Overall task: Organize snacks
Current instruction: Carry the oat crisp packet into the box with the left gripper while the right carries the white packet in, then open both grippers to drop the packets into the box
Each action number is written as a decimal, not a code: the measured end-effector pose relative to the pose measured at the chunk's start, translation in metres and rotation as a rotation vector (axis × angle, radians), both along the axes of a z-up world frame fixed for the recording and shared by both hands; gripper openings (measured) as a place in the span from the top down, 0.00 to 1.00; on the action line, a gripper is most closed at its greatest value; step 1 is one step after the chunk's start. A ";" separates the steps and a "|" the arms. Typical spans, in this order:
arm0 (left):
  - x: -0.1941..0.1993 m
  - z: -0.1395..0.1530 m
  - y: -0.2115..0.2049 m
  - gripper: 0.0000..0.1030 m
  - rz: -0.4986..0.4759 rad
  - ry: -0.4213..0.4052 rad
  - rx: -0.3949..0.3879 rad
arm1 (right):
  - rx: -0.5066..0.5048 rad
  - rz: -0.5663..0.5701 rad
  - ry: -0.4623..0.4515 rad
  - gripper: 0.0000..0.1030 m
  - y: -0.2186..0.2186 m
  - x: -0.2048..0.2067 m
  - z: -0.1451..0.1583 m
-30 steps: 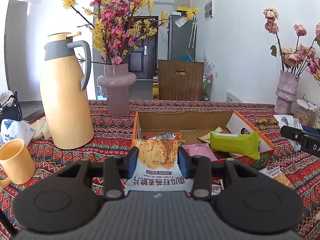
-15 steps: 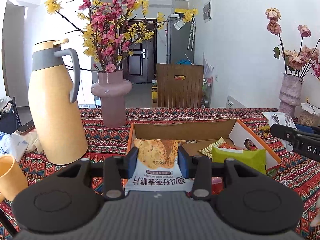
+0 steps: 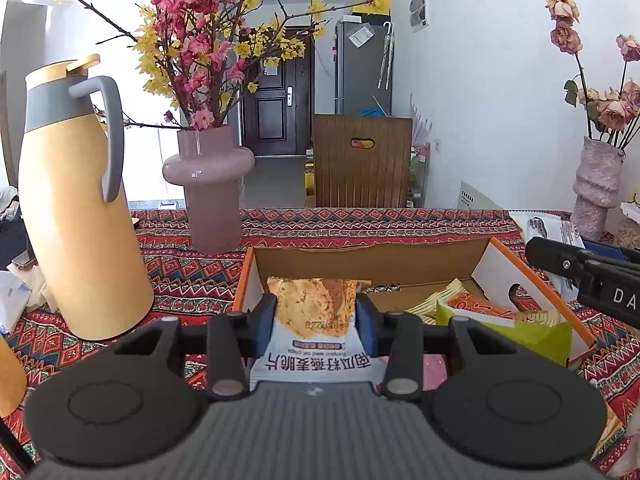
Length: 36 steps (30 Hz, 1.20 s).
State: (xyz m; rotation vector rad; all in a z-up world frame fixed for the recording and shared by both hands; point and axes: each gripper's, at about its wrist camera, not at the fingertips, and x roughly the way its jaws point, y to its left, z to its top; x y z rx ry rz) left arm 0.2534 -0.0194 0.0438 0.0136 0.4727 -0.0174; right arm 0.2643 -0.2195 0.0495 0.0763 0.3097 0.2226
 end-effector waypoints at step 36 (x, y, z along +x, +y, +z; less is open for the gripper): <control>-0.002 -0.016 0.015 0.00 0.071 -0.071 -0.044 | 0.054 -0.028 0.012 0.00 -0.006 0.003 -0.028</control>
